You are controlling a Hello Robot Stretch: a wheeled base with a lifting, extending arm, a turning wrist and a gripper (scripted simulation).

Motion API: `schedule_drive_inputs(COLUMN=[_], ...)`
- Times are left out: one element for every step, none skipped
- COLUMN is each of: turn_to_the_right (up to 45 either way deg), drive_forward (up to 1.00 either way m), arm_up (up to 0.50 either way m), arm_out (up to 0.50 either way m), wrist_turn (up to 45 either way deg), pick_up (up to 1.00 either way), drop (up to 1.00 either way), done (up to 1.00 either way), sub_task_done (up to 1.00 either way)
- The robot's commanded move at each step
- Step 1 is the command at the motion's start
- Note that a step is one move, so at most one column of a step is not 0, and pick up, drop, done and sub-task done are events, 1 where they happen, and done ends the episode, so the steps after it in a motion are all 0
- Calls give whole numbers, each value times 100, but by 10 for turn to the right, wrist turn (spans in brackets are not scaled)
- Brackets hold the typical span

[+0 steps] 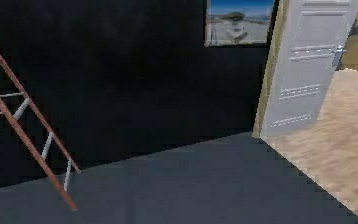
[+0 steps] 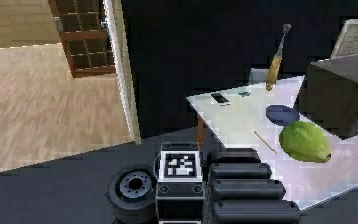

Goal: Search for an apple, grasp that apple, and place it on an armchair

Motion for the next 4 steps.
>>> schedule_drive_inputs(turn_to_the_right=[450, 30, 0, 0], drive_forward=[0, 0, 5, 100], arm_up=[0, 0, 0, 0], arm_out=[0, 0, 0, 0], wrist_turn=[0, 0, 0, 0], pick_up=[0, 0, 0, 0], drop=[0, 0, 0, 0], done=[0, 0, 0, 0], sub_task_done=[0, 0, 0, 0])
